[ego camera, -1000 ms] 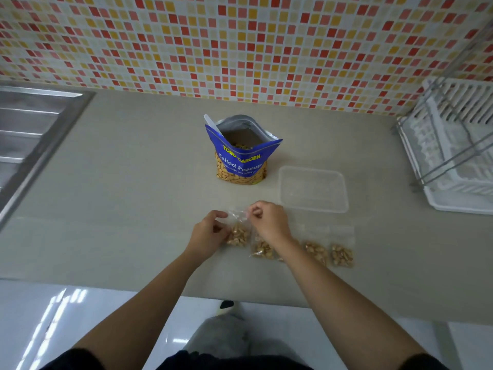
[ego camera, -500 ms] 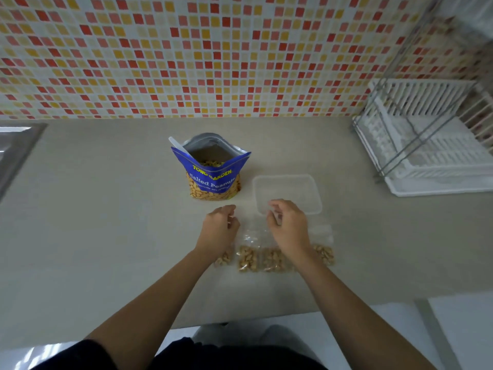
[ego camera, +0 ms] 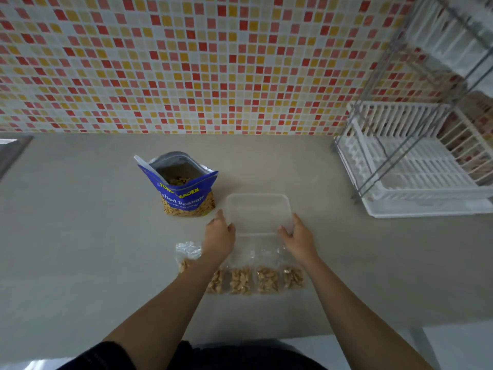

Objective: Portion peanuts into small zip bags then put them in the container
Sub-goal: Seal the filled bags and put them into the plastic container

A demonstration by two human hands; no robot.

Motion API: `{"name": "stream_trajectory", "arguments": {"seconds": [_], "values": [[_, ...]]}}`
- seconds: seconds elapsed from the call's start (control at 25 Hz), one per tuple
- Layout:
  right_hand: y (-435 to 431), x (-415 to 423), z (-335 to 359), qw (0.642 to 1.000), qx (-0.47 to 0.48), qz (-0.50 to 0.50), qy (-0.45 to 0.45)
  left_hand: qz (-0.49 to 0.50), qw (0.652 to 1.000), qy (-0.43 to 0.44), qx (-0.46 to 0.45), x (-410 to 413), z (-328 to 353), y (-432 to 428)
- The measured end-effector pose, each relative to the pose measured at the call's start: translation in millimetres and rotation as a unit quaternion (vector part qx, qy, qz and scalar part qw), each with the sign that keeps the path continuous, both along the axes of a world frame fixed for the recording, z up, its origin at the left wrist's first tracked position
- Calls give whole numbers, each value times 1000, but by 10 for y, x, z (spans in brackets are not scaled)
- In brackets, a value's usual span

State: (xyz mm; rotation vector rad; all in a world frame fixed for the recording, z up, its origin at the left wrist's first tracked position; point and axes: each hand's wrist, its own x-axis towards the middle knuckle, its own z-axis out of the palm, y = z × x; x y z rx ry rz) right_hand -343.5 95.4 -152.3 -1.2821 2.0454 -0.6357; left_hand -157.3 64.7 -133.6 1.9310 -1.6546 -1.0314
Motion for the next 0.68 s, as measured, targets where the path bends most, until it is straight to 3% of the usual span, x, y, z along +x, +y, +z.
{"name": "stream_trajectory", "arguments": {"seconds": [0.28, 0.44, 0.56, 0.68], "values": [[-111, -88, -94, 997, -12, 12, -70, 58, 998, 16, -18, -32, 3, -31], [-123, -148, -6, 998, -13, 28, -48, 50, 999, 11, -12, -90, 11, -48], [-101, -165, 122, 997, -54, 45, -24, 91, 994, 8, -53, -206, 128, 2], [-83, -208, 249, 991, -120, 14, -57, 127, 985, 53, -100, -283, 256, -7]]}}
